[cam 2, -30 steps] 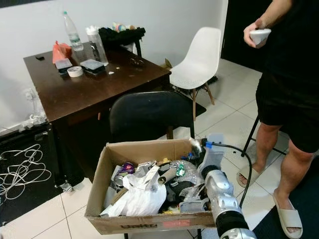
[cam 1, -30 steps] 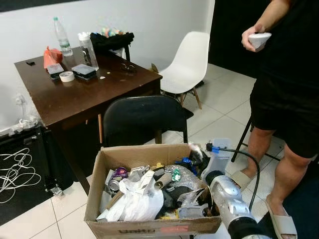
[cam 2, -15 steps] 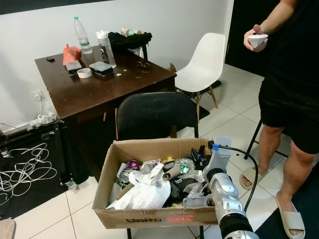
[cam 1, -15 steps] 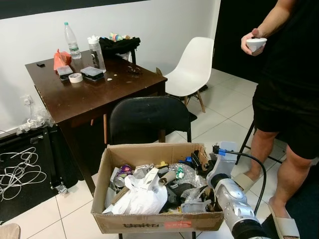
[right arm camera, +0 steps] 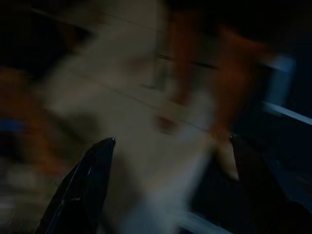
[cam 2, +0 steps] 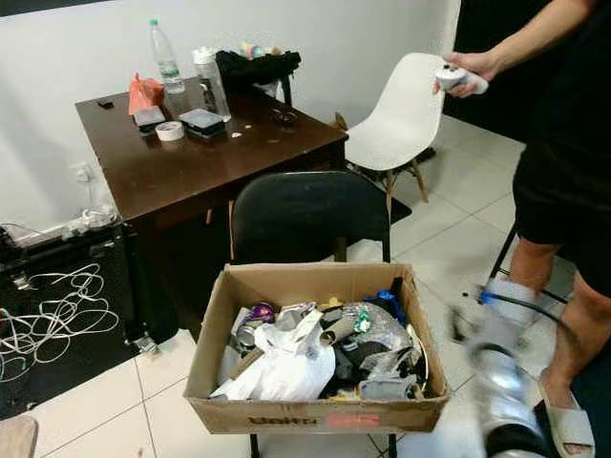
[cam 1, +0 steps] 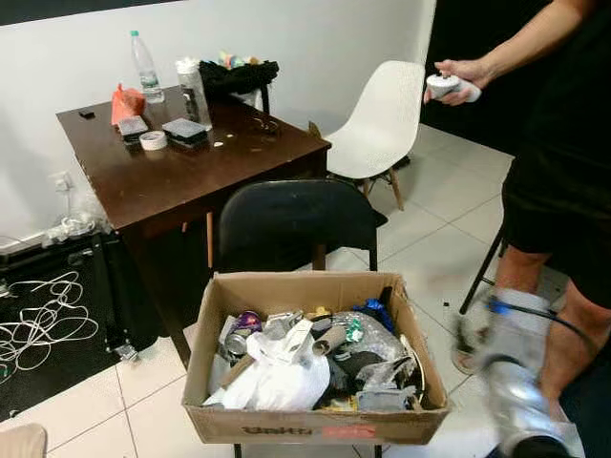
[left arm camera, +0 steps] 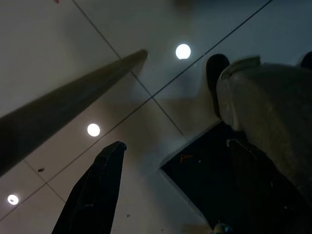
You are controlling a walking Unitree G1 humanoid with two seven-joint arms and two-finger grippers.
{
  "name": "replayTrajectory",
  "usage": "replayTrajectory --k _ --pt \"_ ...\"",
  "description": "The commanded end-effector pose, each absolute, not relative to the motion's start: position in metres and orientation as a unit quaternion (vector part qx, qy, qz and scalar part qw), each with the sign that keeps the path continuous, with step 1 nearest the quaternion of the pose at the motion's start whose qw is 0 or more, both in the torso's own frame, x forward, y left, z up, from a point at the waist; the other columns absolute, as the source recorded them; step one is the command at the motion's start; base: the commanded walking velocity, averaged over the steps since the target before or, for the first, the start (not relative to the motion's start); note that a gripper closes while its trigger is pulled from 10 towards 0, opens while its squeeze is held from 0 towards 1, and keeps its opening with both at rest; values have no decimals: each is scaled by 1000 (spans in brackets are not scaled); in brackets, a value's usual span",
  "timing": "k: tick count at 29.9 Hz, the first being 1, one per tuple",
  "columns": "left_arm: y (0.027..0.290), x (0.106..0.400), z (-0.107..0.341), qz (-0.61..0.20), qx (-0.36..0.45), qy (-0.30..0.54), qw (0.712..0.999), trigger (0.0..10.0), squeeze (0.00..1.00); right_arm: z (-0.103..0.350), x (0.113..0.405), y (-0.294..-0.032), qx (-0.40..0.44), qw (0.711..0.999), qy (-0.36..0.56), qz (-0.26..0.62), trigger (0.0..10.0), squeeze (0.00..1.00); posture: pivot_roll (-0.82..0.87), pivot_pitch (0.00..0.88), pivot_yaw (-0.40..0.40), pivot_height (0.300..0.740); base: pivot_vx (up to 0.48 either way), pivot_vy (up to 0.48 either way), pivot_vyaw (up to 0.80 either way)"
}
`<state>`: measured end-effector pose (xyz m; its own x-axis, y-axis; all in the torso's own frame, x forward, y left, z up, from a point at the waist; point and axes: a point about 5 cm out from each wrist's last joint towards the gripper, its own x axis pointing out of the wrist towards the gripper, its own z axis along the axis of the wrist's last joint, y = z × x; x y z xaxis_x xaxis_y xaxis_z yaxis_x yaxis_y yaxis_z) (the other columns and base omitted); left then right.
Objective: Picking trash to rubbish bin
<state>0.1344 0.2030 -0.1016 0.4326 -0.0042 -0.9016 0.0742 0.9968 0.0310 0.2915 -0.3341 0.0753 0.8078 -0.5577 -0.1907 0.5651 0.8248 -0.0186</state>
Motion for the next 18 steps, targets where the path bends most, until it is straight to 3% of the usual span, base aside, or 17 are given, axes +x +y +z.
replayTrajectory --k 1,3,5,10,18 --pt "209 123 -105 -15 37 552 833 10000 0 63 280 -338 35 940 114 -320 10000 0 -157 120 92 740 -289 0 0" --pt "209 121 -105 -17 42 554 831 10000 0 41 259 -344 64 931 153 -325 10000 0 -161 122 91 740 -367 0 0" --pt "209 121 -105 -17 43 554 831 10000 0 36 256 -343 70 931 162 -321 10000 0 -161 122 91 740 -388 0 0" --pt "211 119 -105 -15 43 556 830 10000 0 -16 234 -294 127 938 262 -189 10000 0 -160 123 79 740 -400 0 0" --pt "211 119 -106 -16 44 557 829 10000 0 -76 167 -253 152 881 412 -176 10000 0 -161 117 82 740 -480 0 0"
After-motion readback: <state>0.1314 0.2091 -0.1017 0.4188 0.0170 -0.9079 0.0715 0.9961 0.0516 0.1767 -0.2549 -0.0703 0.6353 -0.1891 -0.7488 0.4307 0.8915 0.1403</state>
